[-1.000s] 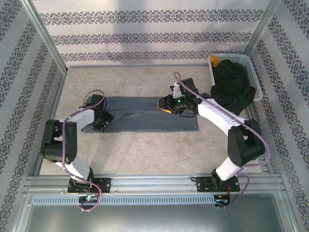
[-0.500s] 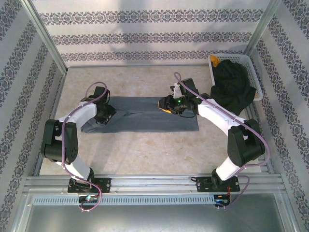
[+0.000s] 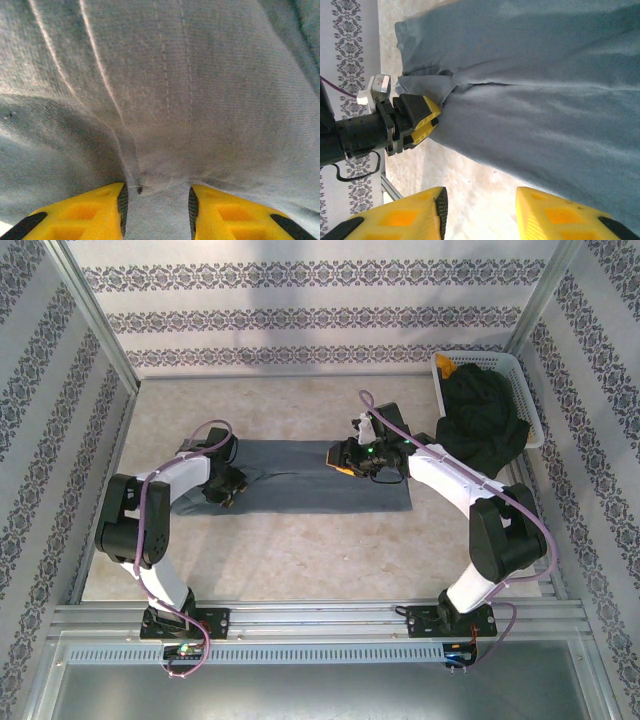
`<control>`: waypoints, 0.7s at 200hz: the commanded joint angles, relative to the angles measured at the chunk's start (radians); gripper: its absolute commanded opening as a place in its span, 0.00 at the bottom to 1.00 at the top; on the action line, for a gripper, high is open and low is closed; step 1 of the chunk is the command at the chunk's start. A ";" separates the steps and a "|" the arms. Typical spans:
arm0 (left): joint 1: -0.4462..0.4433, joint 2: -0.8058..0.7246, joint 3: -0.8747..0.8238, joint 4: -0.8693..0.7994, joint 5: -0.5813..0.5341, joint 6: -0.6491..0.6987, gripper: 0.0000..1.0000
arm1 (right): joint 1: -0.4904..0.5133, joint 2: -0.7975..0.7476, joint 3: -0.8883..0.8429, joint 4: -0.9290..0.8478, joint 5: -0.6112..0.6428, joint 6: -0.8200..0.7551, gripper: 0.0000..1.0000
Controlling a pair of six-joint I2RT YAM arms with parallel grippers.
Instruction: Fold and stack the t-shirts
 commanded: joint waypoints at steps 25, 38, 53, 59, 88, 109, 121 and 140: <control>-0.007 0.023 0.030 -0.007 -0.048 0.035 0.32 | -0.002 0.003 -0.017 0.007 -0.016 0.002 0.41; -0.007 0.020 0.043 -0.015 -0.060 0.045 0.30 | -0.002 0.004 -0.017 0.007 -0.016 0.003 0.41; -0.008 0.017 0.062 -0.029 -0.074 0.065 0.28 | -0.002 0.007 -0.019 0.009 -0.016 0.005 0.41; -0.008 0.016 0.068 -0.034 -0.081 0.073 0.28 | -0.002 0.006 -0.017 0.009 -0.017 0.006 0.41; -0.008 0.028 0.084 -0.044 -0.084 0.098 0.20 | -0.002 0.013 -0.014 0.011 -0.018 0.009 0.41; -0.007 0.040 0.079 -0.032 -0.062 0.101 0.14 | -0.002 0.017 -0.009 0.011 -0.019 0.011 0.41; -0.008 0.040 0.073 -0.024 -0.056 0.101 0.11 | -0.002 0.017 -0.008 0.011 -0.017 0.011 0.41; -0.008 0.039 0.072 -0.027 -0.048 0.107 0.05 | -0.002 0.017 -0.008 0.011 -0.019 0.012 0.41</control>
